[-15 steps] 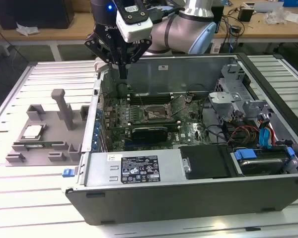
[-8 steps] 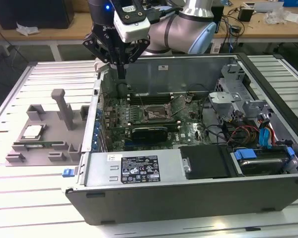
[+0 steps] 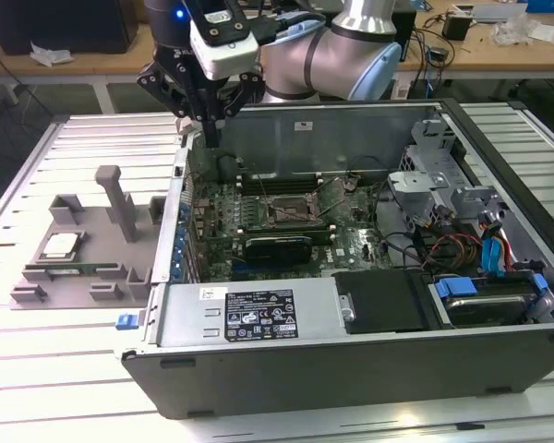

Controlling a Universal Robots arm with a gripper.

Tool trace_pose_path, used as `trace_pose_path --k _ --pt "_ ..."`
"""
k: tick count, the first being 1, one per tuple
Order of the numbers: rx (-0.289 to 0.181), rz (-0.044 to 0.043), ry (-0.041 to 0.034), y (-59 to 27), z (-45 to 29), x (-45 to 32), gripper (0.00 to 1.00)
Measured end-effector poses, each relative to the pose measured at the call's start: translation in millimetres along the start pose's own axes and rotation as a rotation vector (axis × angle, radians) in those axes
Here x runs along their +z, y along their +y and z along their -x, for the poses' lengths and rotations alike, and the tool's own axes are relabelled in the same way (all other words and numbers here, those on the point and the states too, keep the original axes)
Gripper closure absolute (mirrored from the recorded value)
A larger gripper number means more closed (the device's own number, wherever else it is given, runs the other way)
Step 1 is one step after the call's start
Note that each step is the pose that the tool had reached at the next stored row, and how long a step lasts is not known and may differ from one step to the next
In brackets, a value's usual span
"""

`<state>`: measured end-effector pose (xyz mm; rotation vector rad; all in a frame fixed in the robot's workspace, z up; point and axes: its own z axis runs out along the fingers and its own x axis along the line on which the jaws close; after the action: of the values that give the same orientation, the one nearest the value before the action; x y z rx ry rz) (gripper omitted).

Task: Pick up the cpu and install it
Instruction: 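Reach for the cpu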

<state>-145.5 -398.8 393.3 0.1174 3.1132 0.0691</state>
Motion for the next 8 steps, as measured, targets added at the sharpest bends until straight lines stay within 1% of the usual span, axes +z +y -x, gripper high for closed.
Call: trace_pose_path --k 3,7,8 --pt "0.000 0.0001 -0.0003 -0.9 -11.8 -0.3 0.89" --pt "0.000 0.0000 -0.0005 -1.9 -24.3 -0.7 0.89" --pt "0.000 0.0001 -0.0010 -2.3 -30.2 -0.8 0.89"
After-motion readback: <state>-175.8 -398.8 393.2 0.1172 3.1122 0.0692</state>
